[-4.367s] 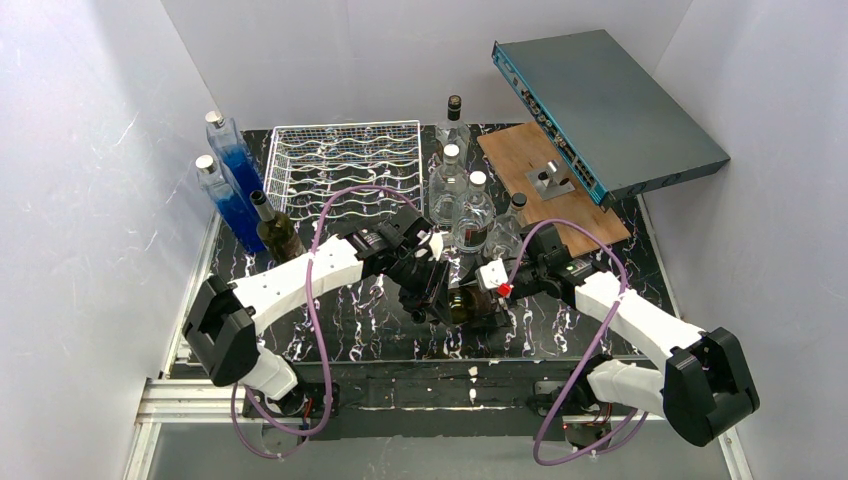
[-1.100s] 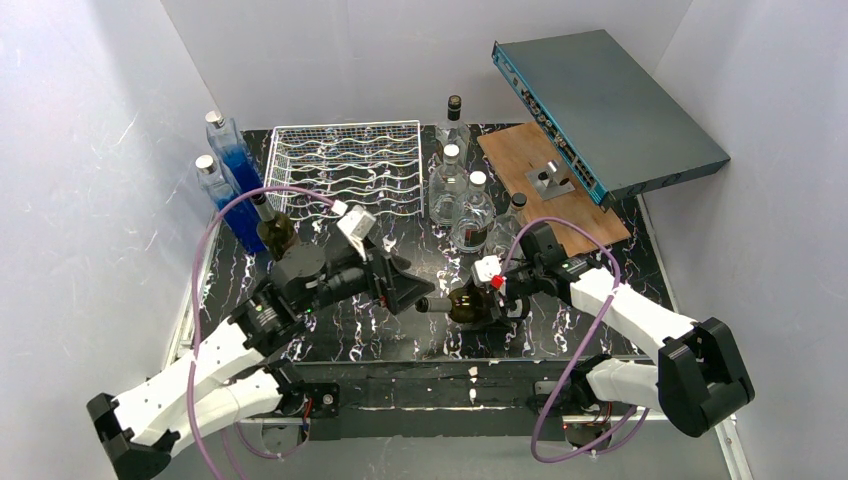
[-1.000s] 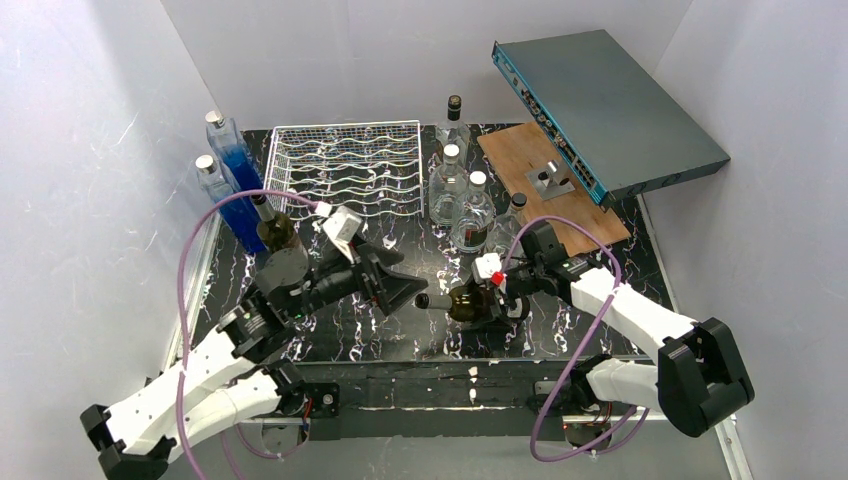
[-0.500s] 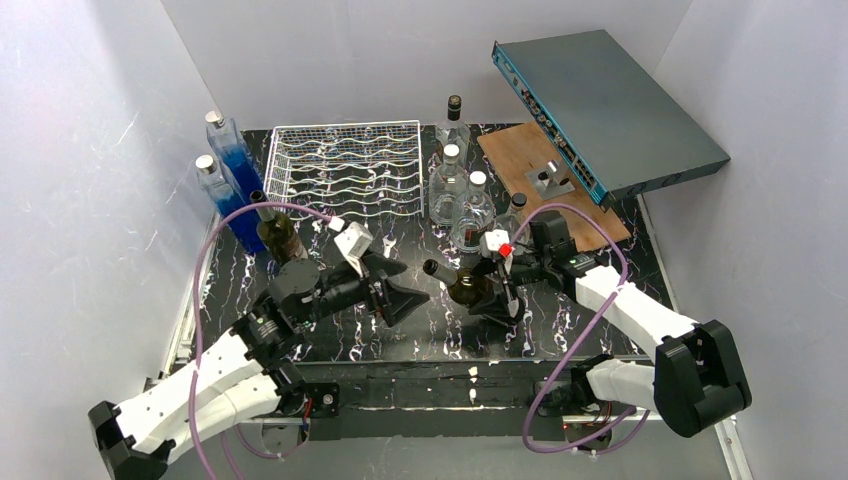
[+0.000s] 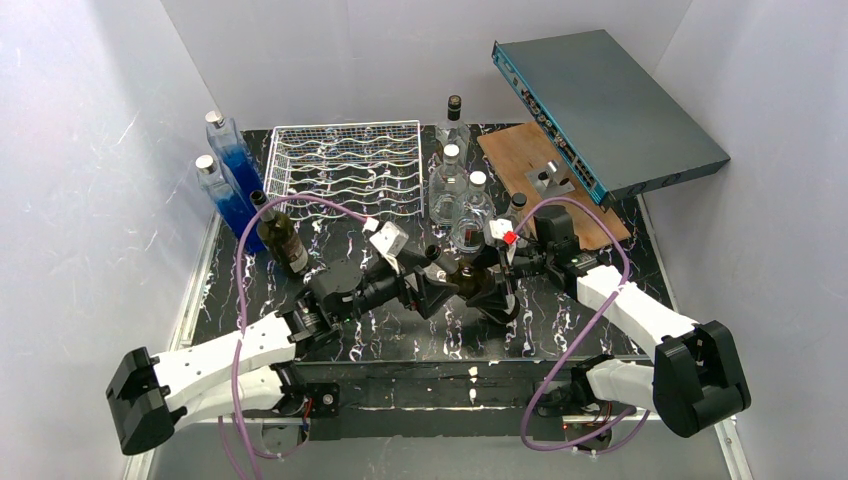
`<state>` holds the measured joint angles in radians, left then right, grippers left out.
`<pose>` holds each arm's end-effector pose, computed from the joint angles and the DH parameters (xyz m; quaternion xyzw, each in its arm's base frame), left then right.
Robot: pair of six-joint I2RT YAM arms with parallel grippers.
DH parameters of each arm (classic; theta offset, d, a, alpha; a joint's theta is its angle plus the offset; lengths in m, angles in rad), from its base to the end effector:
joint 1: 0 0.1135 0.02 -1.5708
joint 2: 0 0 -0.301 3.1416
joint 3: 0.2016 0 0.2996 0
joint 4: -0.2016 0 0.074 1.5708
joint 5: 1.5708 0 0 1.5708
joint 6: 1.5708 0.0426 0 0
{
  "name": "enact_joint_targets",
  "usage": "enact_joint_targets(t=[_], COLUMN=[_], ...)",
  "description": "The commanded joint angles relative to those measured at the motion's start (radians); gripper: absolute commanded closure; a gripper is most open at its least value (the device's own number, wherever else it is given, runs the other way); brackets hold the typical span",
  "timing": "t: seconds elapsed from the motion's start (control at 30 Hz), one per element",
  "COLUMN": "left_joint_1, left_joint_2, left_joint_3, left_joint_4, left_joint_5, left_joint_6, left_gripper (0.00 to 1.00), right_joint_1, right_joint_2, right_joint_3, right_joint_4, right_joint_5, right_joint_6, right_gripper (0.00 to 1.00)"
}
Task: Take the wine bottle off the wine rack
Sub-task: Place the wine bottle at the center of the board.
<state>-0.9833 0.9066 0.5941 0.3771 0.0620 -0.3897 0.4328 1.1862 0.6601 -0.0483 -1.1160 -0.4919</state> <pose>0.1355 -0.2083 0.3249 0.2215 0.6471 -0.4786 0.5506 0.2280 0.1475 0.2466 -0.5588 0.5541 0.4529 0.4189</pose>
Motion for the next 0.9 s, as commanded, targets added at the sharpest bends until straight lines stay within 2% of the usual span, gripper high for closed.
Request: enact_joint_targets(t=[0.0, 0.3, 0.47, 0.6, 0.63, 0.67, 0.7, 0.73, 0.8, 0.87], left_joint_1=[-0.028, -0.054, -0.057, -0.057, -0.057, -0.057, -0.057, -0.057, -0.057, -0.057], left_joint_2=[0.034, 0.14, 0.177, 0.189, 0.19, 0.187, 0.179, 0.171, 0.136, 0.118], left_joint_3=[-0.026, -0.014, -0.004, -0.005, -0.006, -0.008, -0.007, -0.004, 0.011, 0.039], left_joint_4=[0.17, 0.315, 0.361, 0.382, 0.385, 0.392, 0.394, 0.393, 0.367, 0.307], left_joint_5=[-0.169, -0.254, -0.255, -0.254, -0.249, -0.245, -0.242, -0.241, -0.268, -0.283], left_joint_6=[0.037, 0.027, 0.011, 0.002, 0.002, 0.002, 0.004, 0.007, 0.044, 0.07], left_gripper=[0.03, 0.15, 0.3, 0.53, 0.64, 0.87, 1.0, 1.0, 1.0, 1.0], right_joint_1=[-0.005, -0.007, -0.008, -0.009, -0.009, -0.009, -0.013, -0.014, -0.013, -0.014], right_joint_2=[-0.013, -0.014, -0.016, -0.018, -0.016, -0.014, -0.017, -0.018, -0.022, -0.027], right_joint_3=[0.037, 0.028, 0.028, 0.026, 0.026, 0.023, 0.02, 0.019, 0.016, 0.023], right_joint_4=[0.097, 0.118, 0.12, 0.122, 0.122, 0.123, 0.123, 0.121, 0.114, 0.096], right_joint_5=[-0.071, -0.07, -0.07, -0.071, -0.071, -0.066, -0.059, -0.051, -0.023, 0.011], right_joint_6=[0.044, 0.061, 0.064, 0.064, 0.065, 0.064, 0.063, 0.062, 0.064, 0.064], right_gripper=[0.66, 0.66, 0.65, 0.65, 0.65, 0.65, 0.61, 0.57, 0.23, 0.02])
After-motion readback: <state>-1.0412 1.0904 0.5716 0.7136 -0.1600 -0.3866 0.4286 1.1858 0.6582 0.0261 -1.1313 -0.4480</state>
